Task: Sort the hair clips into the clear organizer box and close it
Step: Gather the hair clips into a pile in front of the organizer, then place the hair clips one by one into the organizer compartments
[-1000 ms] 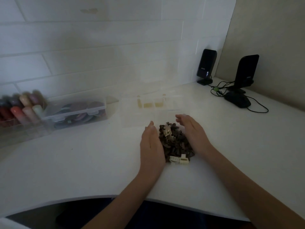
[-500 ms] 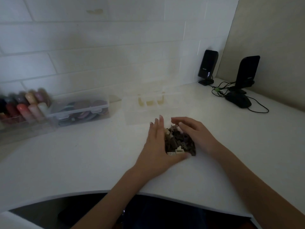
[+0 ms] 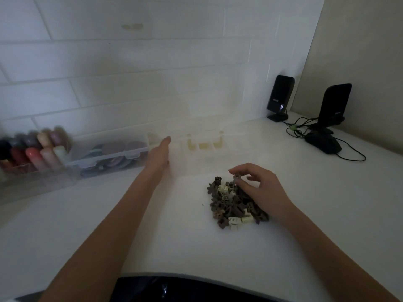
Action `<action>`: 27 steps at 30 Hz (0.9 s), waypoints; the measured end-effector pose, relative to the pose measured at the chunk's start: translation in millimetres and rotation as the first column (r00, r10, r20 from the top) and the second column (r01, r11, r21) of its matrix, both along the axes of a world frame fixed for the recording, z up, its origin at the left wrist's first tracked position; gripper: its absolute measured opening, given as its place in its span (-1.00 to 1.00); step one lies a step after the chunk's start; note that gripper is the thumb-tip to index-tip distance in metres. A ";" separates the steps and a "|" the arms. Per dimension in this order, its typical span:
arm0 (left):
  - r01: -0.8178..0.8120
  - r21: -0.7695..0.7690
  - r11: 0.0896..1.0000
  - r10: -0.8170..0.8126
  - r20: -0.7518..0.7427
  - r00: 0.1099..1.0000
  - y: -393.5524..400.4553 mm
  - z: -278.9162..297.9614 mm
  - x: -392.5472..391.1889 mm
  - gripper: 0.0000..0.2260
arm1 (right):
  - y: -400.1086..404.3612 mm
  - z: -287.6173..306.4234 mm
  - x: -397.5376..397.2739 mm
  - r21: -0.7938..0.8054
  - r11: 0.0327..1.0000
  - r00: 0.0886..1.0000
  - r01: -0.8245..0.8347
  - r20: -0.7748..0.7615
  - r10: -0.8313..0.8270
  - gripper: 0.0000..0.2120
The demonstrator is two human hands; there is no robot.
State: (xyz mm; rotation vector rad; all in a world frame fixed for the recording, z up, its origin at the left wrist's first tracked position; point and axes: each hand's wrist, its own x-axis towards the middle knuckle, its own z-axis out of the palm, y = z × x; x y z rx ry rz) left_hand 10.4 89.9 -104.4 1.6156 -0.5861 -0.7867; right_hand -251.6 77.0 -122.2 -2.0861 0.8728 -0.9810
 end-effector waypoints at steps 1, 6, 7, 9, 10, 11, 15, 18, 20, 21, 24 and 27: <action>0.015 -0.008 1.000 -0.015 -0.046 0.999 -3.4 3.2 0.4 -0.64 | 0.3 0.3 0.2 -0.008 1.000 1.000 -0.004 0.013 0.004 -0.86; 0.090 -0.073 0.993 -0.098 -0.111 0.989 -19.0 4.3 6.6 -0.77 | -0.2 -3.7 3.6 0.058 0.998 0.999 -0.010 0.051 0.007 -0.86; 0.083 -0.094 0.992 -0.095 -0.131 0.987 -19.3 3.8 4.6 -0.76 | -0.3 -4.1 3.6 0.076 0.997 0.998 -0.015 0.069 0.010 -0.85; 0.066 -0.166 0.984 -0.092 -0.150 0.984 -19.6 3.1 -1.1 -0.73 | -0.7 -4.0 3.1 0.103 0.994 0.994 -0.023 0.106 0.012 -0.83; 0.058 -0.209 0.976 -0.089 -0.138 0.986 -19.4 2.1 -3.7 -0.75 | -0.8 -3.8 2.9 0.113 0.993 0.992 -0.022 0.123 0.008 -0.82; 0.059 -0.238 0.969 -0.090 -0.123 0.988 -18.0 1.0 -5.7 -0.79 | -1.1 -3.8 2.8 0.120 0.993 0.990 -0.018 0.139 0.001 -0.82; 0.100 -0.327 0.940 -0.147 -0.121 0.982 -12.2 -5.0 -7.7 -0.84 | 1.0 -2.3 4.3 0.140 0.990 0.985 0.007 0.172 -0.031 -0.87; 0.134 -0.375 0.917 -0.187 -0.108 0.976 -9.9 -6.1 -8.4 -0.82 | 4.5 3.7 4.3 0.146 0.989 0.968 0.020 0.245 -0.056 -0.87; 0.144 -0.391 0.909 -0.189 -0.079 0.979 -9.6 -6.1 -8.3 -0.83 | 5.2 12.1 6.6 0.095 0.994 0.955 0.049 0.287 -0.075 -0.88; 0.153 -0.395 0.906 -0.192 -0.060 0.980 -9.1 -6.0 -8.1 -0.82 | 4.0 17.4 9.4 0.043 0.997 0.957 0.071 0.277 -0.080 -0.87; 0.164 -0.410 0.897 -0.194 -0.032 0.980 -9.3 -6.3 -7.2 -0.82 | -8.1 31.3 24.4 -0.161 0.981 0.987 0.107 0.136 -0.086 -0.88; 0.160 -0.417 0.894 -0.196 -0.043 0.980 -9.1 -8.2 -5.9 -0.83 | -23.3 33.9 42.3 -0.314 0.941 0.991 0.128 0.005 -0.134 -0.91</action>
